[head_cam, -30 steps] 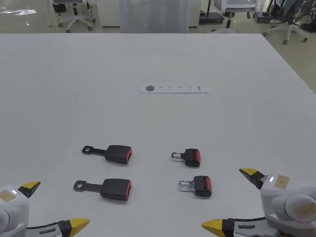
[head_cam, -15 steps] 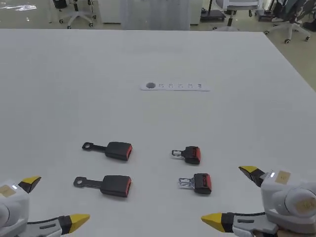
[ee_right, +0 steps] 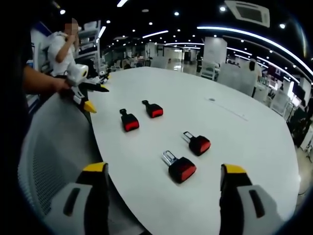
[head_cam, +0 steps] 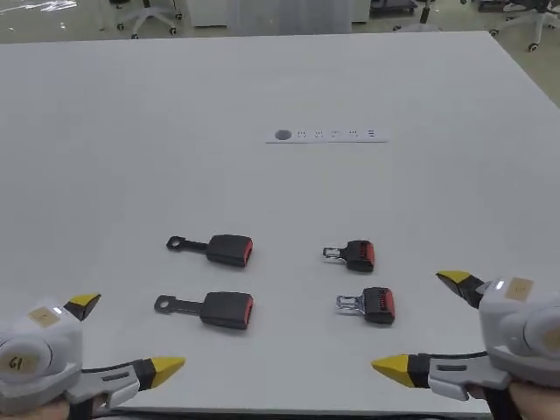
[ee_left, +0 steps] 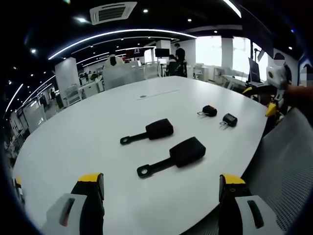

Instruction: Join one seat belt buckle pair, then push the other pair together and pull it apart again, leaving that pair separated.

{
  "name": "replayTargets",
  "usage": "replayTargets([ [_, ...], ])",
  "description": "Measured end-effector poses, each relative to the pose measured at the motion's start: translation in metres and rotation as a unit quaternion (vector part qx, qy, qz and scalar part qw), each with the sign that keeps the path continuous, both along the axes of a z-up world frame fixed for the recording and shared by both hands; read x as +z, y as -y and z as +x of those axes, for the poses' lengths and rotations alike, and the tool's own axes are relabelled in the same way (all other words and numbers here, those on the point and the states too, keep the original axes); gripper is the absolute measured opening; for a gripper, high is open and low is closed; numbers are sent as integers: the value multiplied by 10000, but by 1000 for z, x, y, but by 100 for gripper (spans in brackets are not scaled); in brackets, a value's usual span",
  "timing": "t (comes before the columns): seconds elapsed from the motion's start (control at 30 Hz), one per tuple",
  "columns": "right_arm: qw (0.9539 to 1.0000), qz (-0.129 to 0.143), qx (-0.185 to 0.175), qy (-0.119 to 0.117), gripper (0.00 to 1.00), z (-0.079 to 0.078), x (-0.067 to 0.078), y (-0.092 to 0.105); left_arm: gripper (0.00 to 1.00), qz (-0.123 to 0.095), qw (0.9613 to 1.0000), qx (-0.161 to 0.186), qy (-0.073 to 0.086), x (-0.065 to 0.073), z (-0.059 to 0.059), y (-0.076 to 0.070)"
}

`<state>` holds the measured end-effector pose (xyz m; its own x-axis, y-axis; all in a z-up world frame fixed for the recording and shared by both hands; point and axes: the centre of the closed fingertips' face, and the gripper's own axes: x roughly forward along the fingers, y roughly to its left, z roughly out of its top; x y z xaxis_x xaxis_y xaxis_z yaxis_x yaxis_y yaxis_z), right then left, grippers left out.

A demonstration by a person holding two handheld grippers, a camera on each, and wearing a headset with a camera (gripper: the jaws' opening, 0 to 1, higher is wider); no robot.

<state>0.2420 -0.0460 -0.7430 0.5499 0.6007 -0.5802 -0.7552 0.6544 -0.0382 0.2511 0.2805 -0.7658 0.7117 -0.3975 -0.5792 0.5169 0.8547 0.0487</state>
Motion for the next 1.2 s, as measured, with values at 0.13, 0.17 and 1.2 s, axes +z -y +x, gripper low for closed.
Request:
replayTargets([
  [0.13, 10000, -73, 17, 9, 95, 1, -1, 1, 100, 16, 10000, -28, 15, 1, 0, 1],
  [0.17, 9999, -152, 39, -11, 94, 0, -2, 2, 100, 14, 10000, -29, 16, 1, 0, 1],
  [1.2, 9977, -397, 533, 93, 78, 9, -2, 0, 100, 251, 9968, -756, -49, 1, -3, 20],
])
